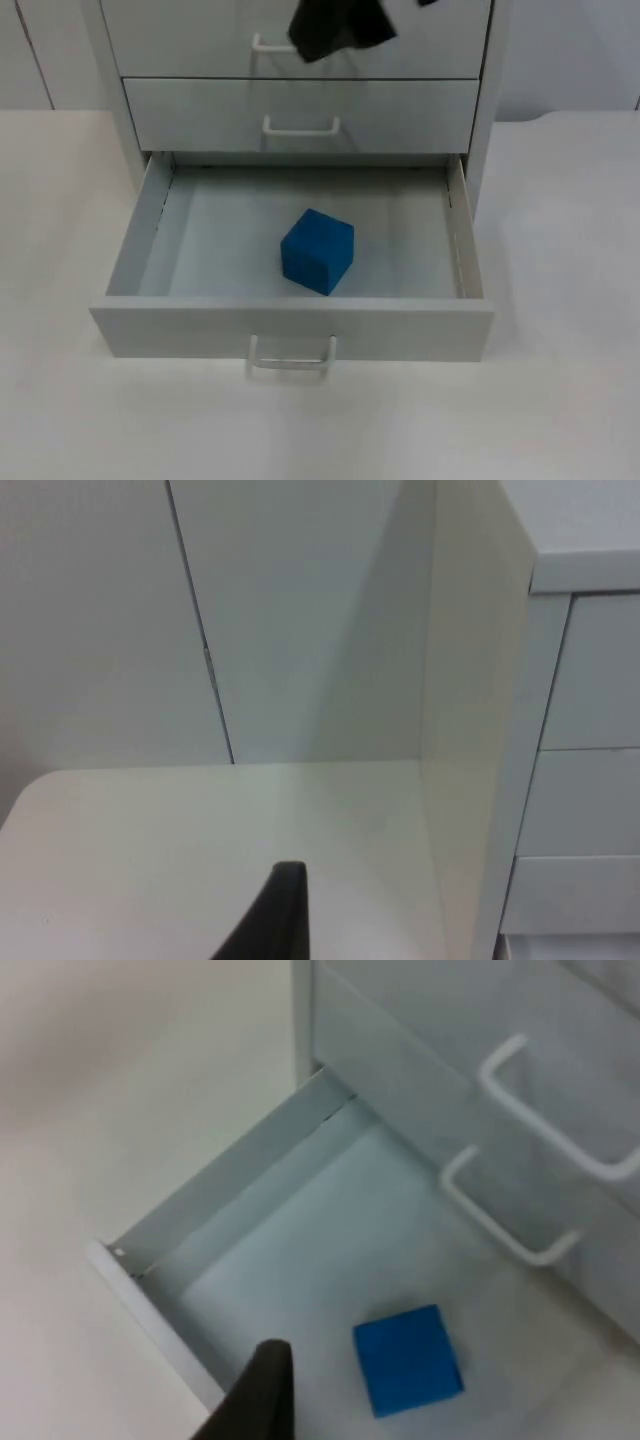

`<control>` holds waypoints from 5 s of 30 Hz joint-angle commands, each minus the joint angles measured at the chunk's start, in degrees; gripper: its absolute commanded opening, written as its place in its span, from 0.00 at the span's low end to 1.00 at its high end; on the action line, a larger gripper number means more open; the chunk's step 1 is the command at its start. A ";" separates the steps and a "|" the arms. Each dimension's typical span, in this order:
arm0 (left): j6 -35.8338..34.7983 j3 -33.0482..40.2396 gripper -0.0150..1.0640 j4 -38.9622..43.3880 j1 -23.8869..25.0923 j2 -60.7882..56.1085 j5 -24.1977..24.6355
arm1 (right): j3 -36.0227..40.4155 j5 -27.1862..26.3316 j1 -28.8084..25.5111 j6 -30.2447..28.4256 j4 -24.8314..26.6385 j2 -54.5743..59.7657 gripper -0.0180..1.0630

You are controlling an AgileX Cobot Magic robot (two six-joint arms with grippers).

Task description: Open the drawer with the left hand, place the block into the drawer with the right hand, then close the drawer with the left hand.

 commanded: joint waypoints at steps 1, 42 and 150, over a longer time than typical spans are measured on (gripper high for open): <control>0.38 -0.34 0.99 -0.47 0.10 0.04 0.44 | 1.82 -0.91 0.23 3.00 -2.61 -3.25 0.97; 0.23 -0.34 0.99 -0.47 0.10 0.04 1.71 | 18.90 -8.95 -43.08 13.06 -7.20 -29.06 0.97; 2.32 3.84 0.01 29.15 -41.07 46.59 -26.29 | 19.98 -11.73 -43.08 13.06 -7.19 -28.95 0.97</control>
